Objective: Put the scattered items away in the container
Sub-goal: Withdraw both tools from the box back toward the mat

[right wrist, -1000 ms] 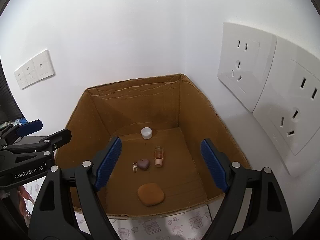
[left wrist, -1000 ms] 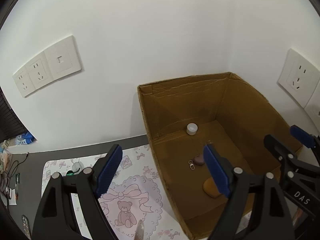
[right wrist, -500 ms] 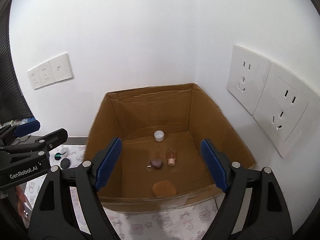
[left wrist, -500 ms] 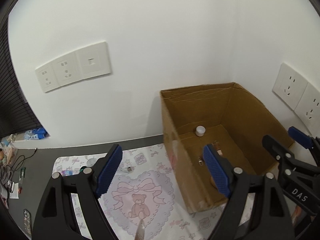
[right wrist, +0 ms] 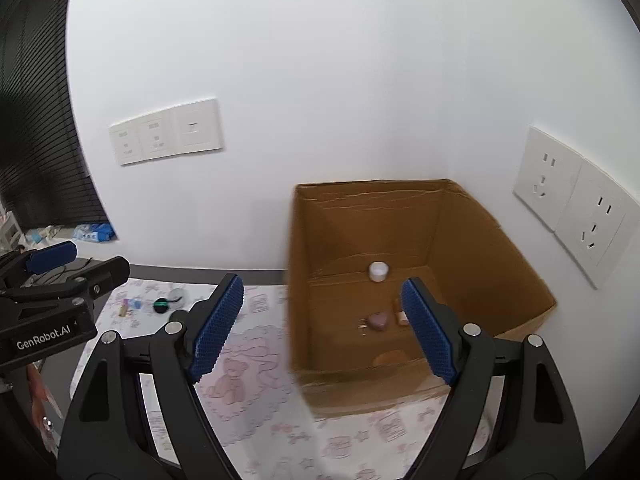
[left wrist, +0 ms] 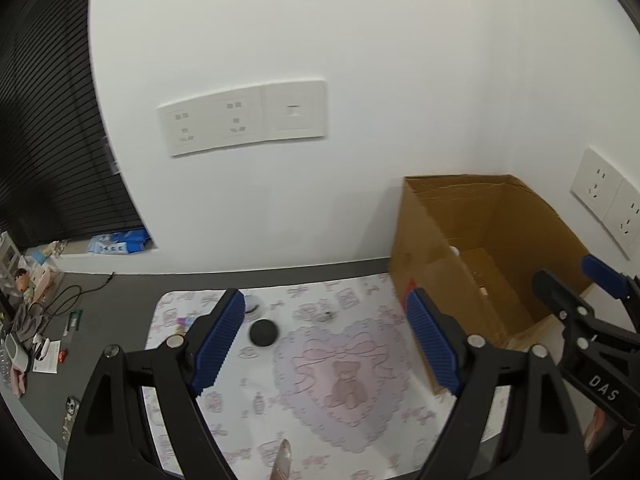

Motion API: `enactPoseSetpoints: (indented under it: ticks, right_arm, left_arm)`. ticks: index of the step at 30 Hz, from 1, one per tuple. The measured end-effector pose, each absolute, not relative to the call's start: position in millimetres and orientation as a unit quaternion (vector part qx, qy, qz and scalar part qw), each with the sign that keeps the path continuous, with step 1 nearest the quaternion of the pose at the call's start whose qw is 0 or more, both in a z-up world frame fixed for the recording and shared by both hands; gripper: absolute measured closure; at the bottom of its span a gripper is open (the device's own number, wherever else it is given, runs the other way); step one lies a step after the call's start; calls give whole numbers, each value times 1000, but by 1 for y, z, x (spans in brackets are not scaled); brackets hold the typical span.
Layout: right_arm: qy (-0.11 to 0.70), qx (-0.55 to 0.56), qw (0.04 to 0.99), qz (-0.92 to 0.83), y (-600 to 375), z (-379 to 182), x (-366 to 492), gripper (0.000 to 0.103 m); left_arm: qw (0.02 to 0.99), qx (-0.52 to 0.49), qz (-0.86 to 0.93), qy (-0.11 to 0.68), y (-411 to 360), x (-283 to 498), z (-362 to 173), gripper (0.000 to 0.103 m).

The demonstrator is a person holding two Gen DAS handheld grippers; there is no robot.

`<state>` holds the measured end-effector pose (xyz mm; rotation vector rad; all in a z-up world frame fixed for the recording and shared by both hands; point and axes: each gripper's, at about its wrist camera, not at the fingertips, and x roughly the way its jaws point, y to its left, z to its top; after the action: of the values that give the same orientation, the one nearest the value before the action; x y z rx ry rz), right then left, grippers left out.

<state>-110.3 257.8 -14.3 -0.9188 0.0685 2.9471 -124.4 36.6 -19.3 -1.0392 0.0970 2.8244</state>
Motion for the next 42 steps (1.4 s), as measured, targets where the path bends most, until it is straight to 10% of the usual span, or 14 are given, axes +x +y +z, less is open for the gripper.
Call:
enactPoseSetpoints:
  ticks: [42]
  right_arm:
    - [-28, -324, -53, 944, 74, -56, -135, 19]
  left_arm:
    - [-21, -362, 932, -6, -159, -128, -75, 21]
